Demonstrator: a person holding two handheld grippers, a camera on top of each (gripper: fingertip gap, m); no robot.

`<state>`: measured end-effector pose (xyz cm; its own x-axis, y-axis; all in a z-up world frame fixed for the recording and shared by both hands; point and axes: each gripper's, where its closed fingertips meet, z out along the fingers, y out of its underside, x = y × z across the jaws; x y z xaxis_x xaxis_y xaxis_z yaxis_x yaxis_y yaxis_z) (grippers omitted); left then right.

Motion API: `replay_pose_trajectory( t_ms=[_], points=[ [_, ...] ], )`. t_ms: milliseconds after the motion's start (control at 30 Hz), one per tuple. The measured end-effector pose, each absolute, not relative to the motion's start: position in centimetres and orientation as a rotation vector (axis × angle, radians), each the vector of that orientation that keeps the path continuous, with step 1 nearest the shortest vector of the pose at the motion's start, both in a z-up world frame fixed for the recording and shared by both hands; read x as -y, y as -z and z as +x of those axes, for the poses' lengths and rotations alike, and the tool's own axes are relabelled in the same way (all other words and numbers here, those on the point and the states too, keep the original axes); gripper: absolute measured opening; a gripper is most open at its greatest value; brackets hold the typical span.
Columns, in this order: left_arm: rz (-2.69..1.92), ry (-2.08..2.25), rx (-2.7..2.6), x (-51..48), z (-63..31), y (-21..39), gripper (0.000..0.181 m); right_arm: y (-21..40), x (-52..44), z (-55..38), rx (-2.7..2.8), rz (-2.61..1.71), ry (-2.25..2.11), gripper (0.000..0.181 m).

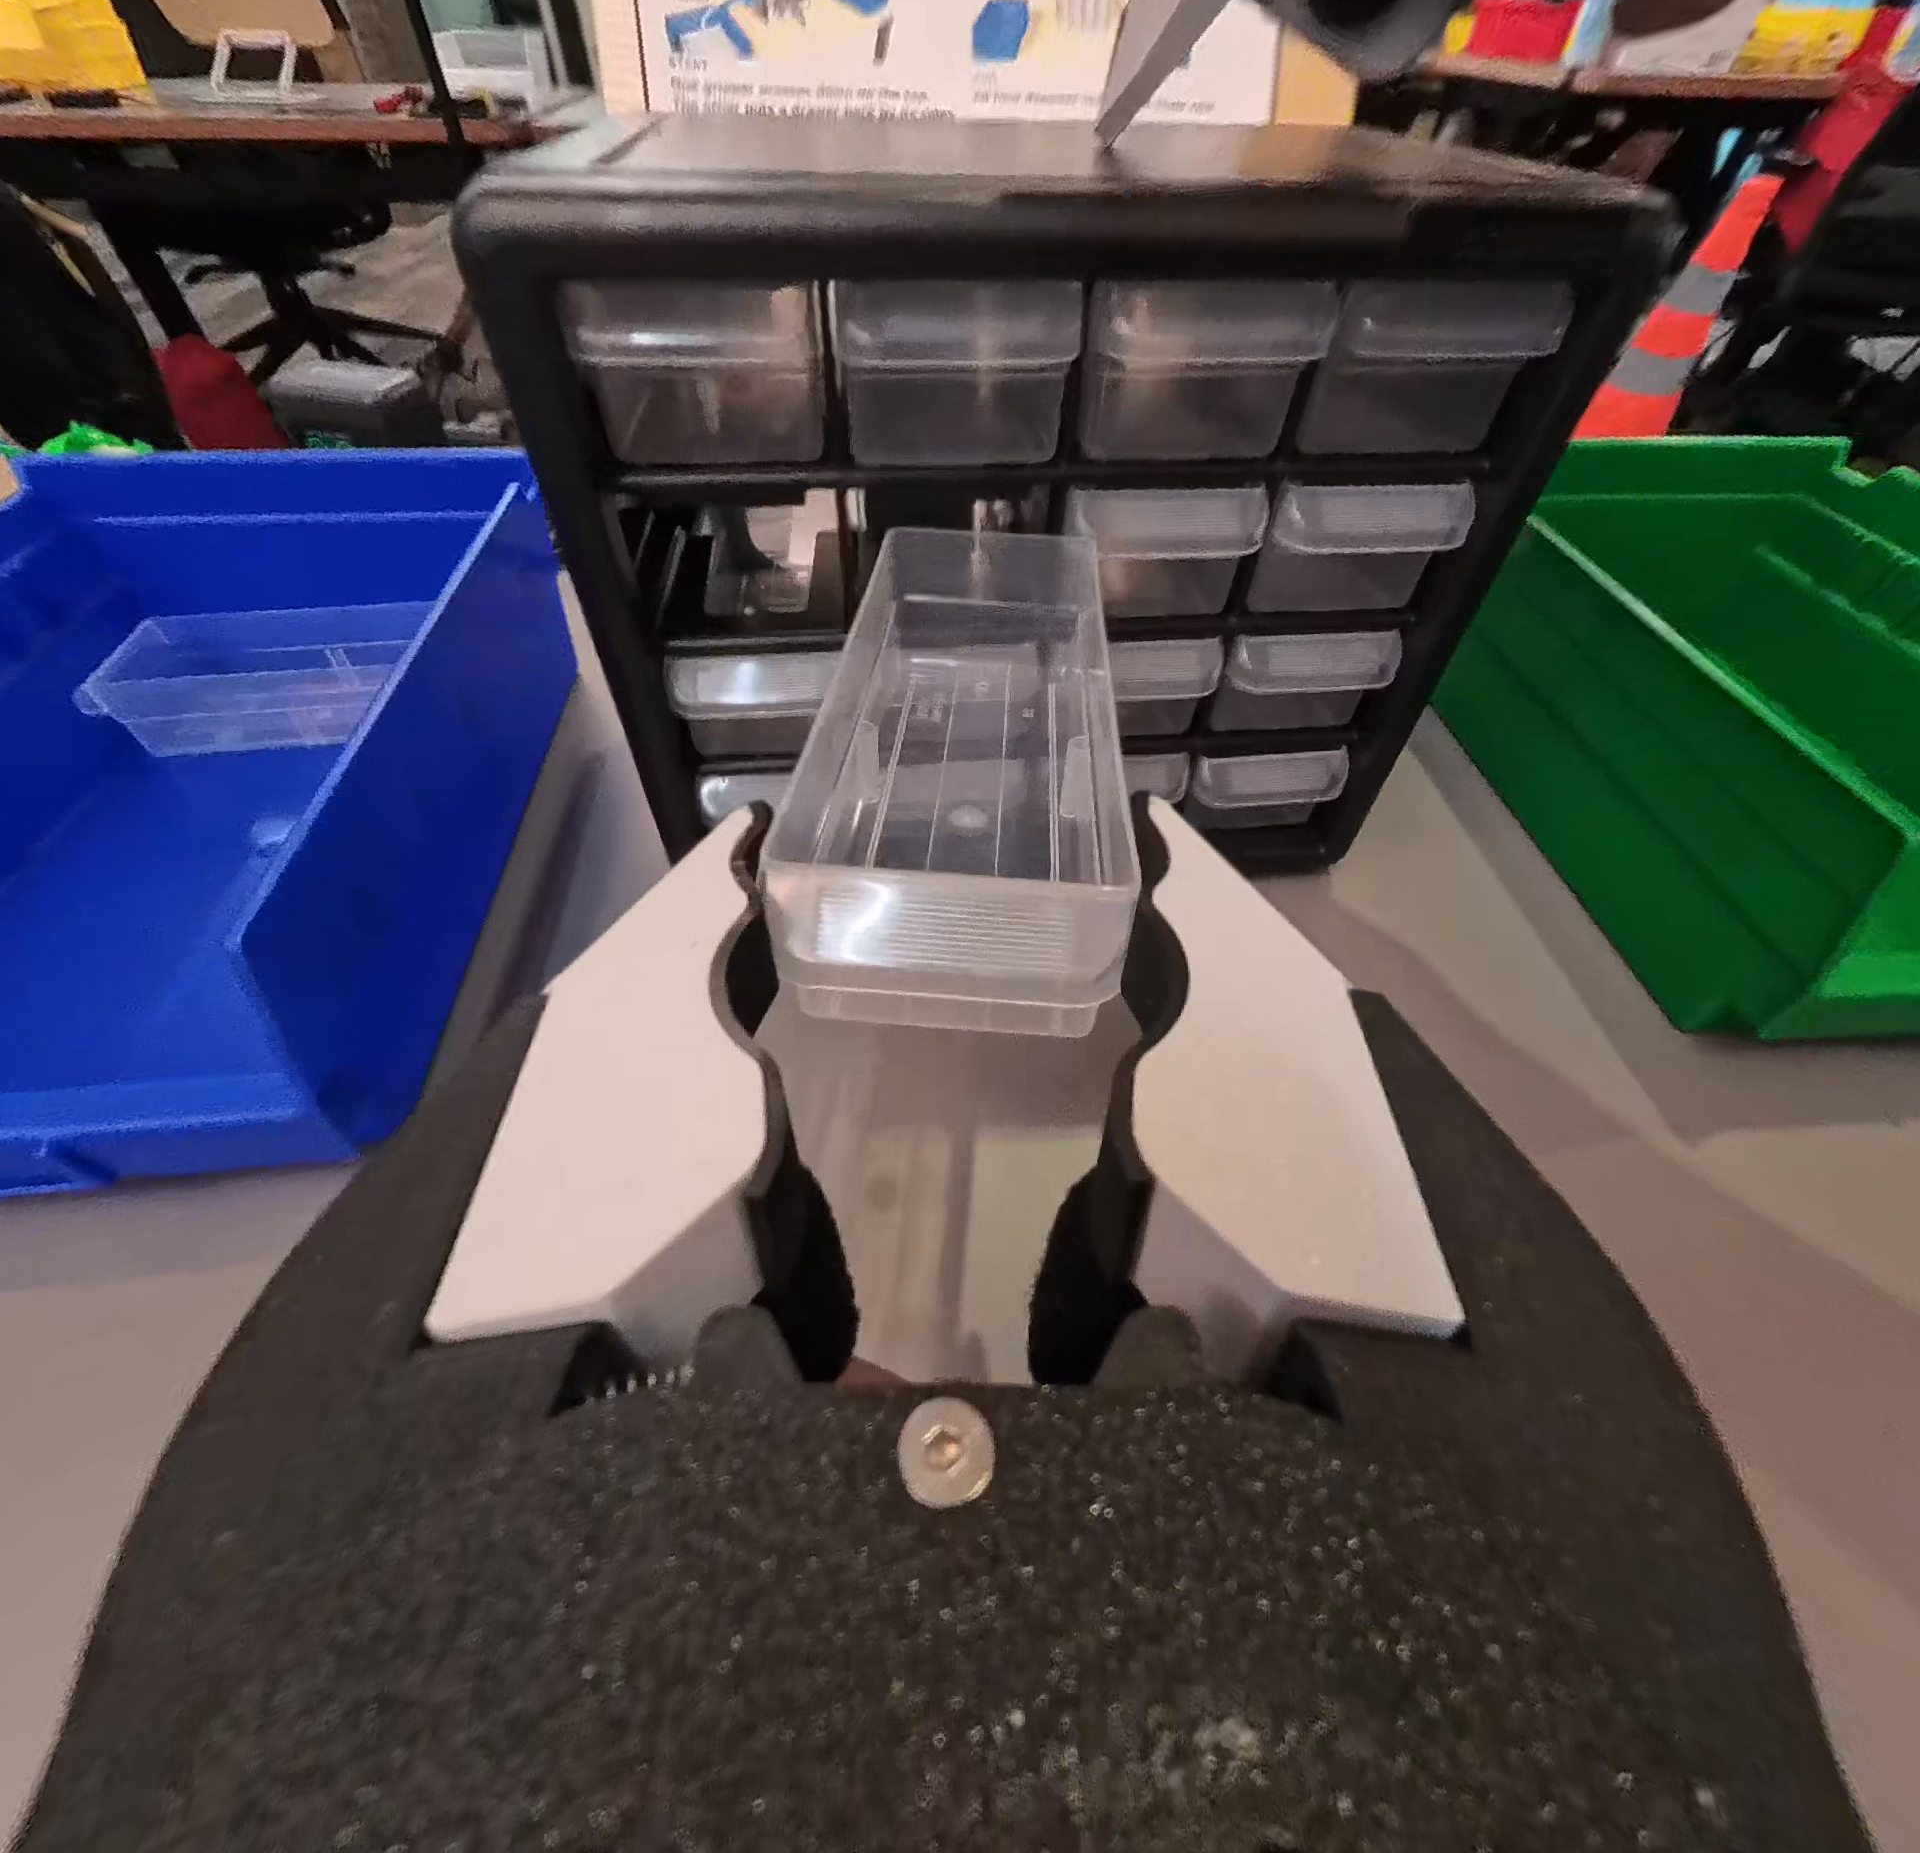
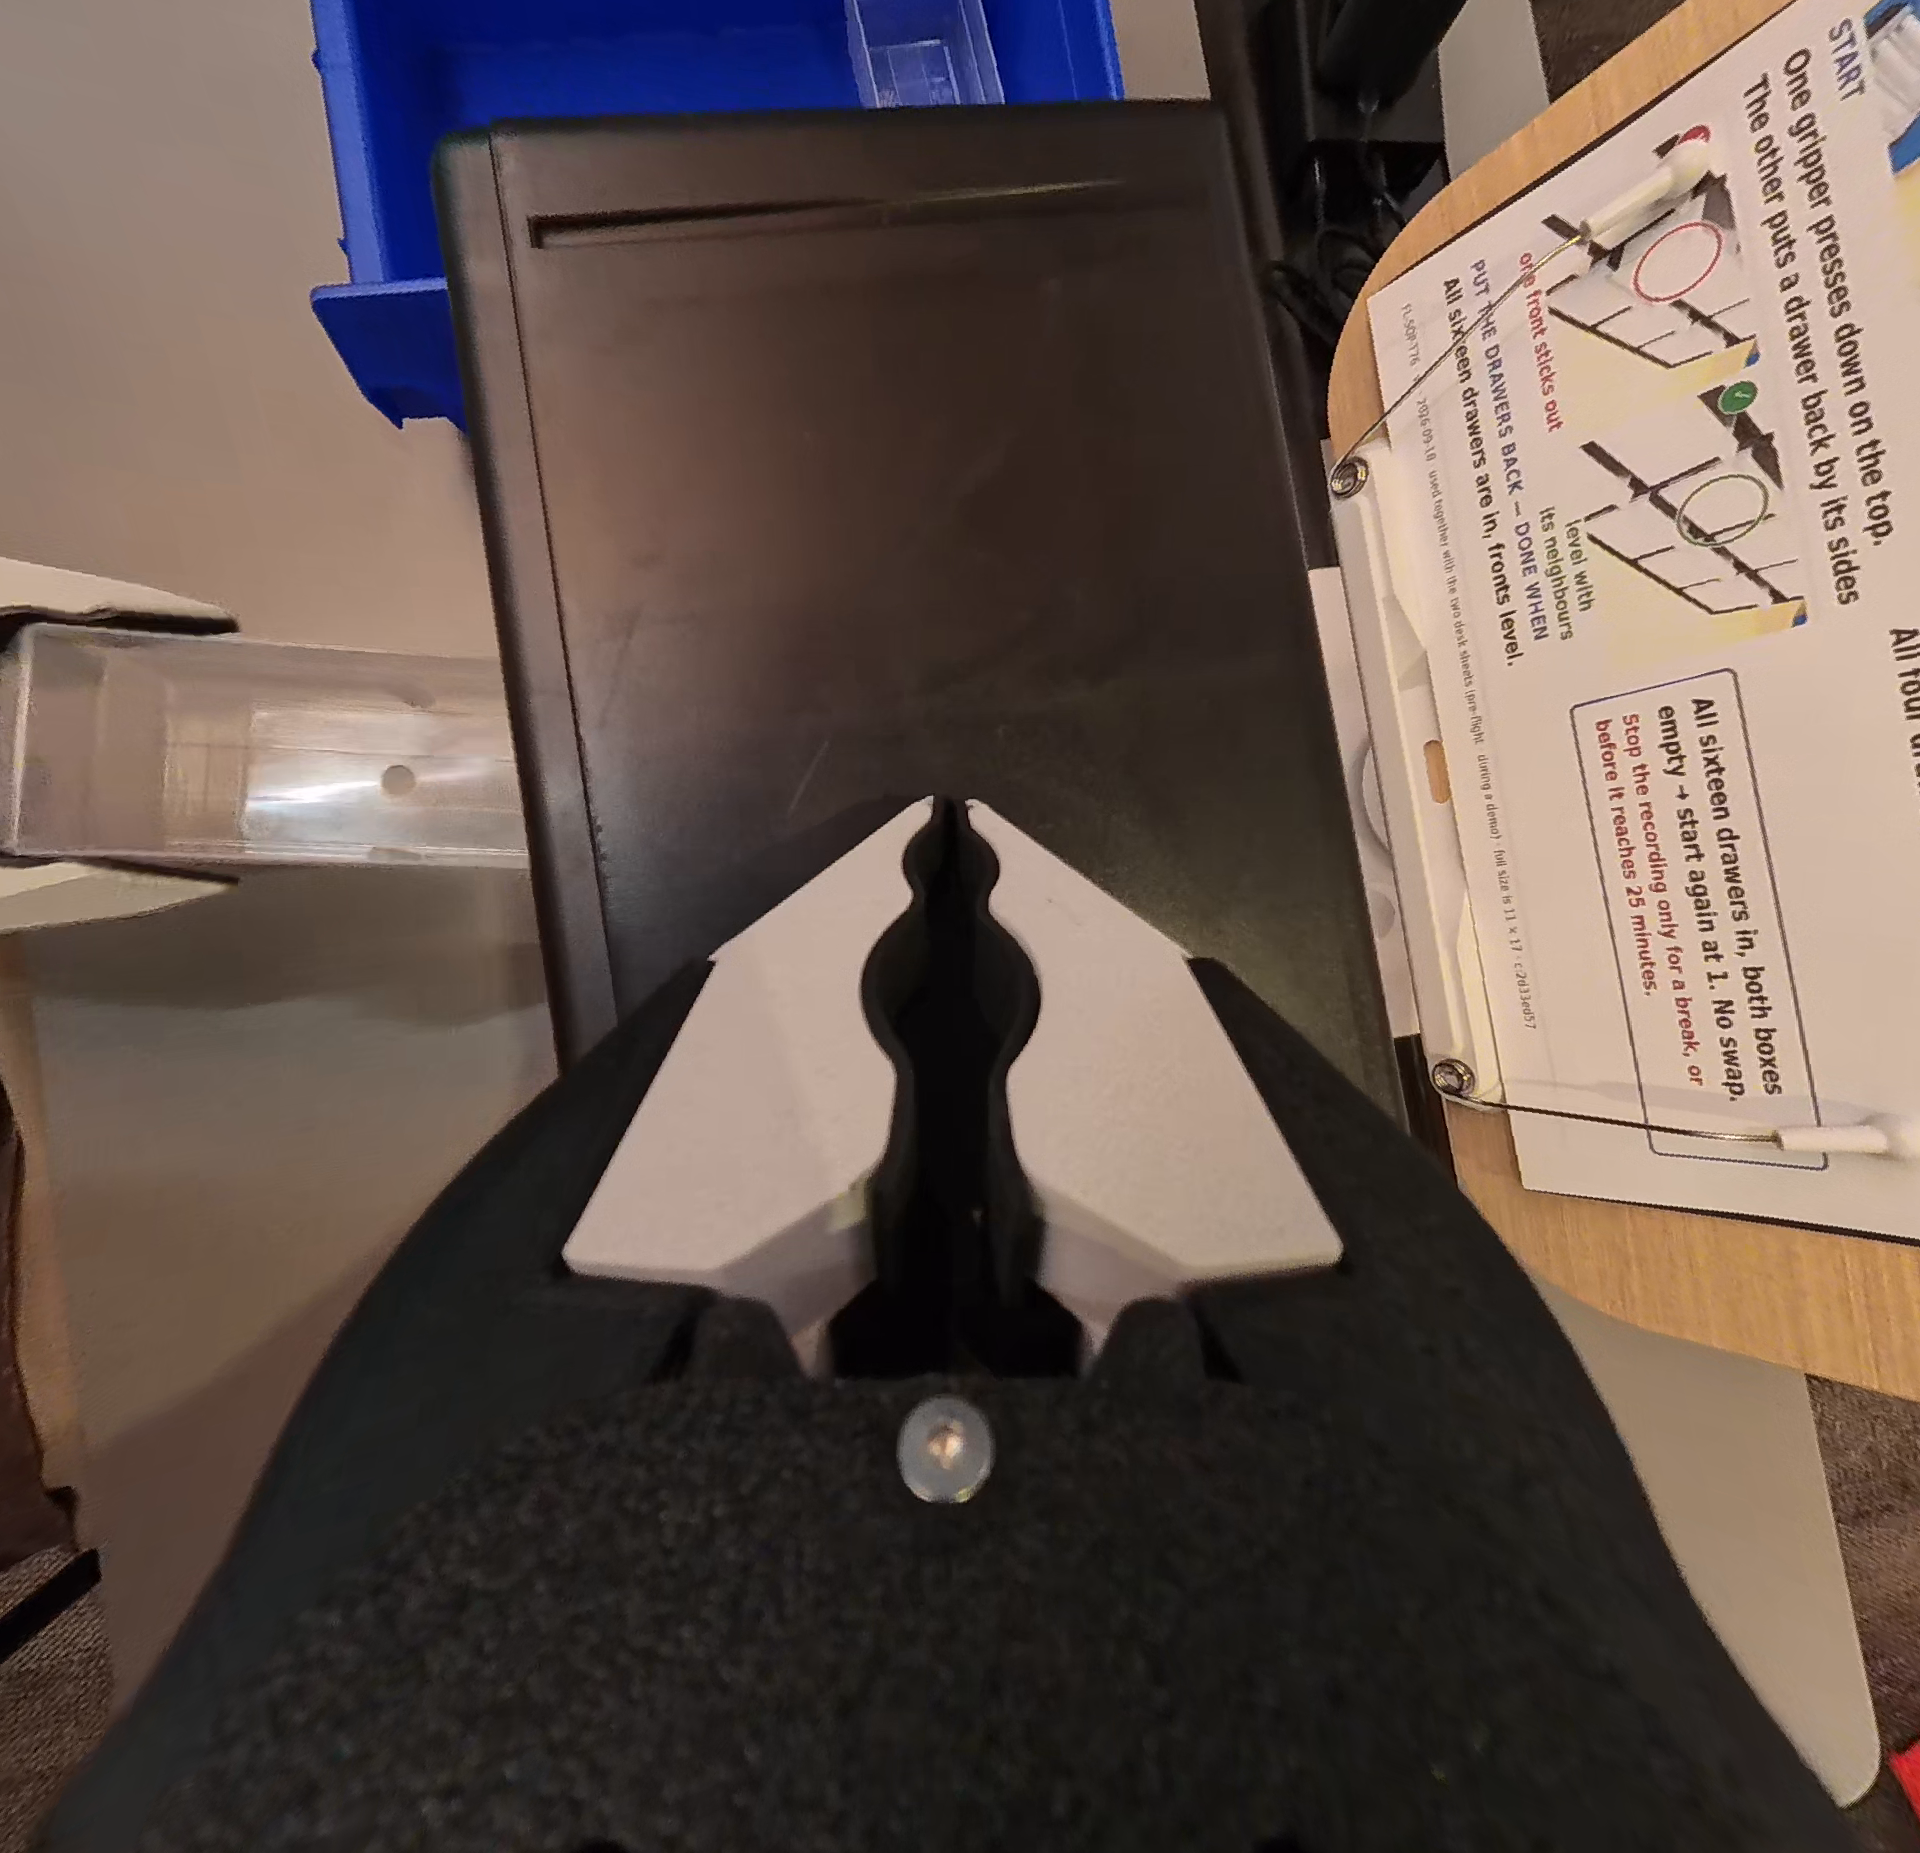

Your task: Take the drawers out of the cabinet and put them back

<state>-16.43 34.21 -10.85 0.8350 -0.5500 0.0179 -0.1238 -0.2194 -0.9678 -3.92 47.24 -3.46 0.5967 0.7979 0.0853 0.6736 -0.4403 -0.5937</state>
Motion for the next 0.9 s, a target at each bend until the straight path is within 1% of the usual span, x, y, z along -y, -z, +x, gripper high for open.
replay_pose_trajectory(
  t_ms=[600, 900],
  points=[
    [-1.742, 0.39, -0.442, -35.6, -16.2, 10.7, 0.066, 3.5, -47.2, -3.9, 1.177, -2.264, -0.237, 0.0],
    [-1.734, 0.346, -0.383, -37.4, -14.3, 11.5, 0.066, 3.5, -47.2, -3.9, 1.175, -2.273, -0.232, 0.0]
  ],
)
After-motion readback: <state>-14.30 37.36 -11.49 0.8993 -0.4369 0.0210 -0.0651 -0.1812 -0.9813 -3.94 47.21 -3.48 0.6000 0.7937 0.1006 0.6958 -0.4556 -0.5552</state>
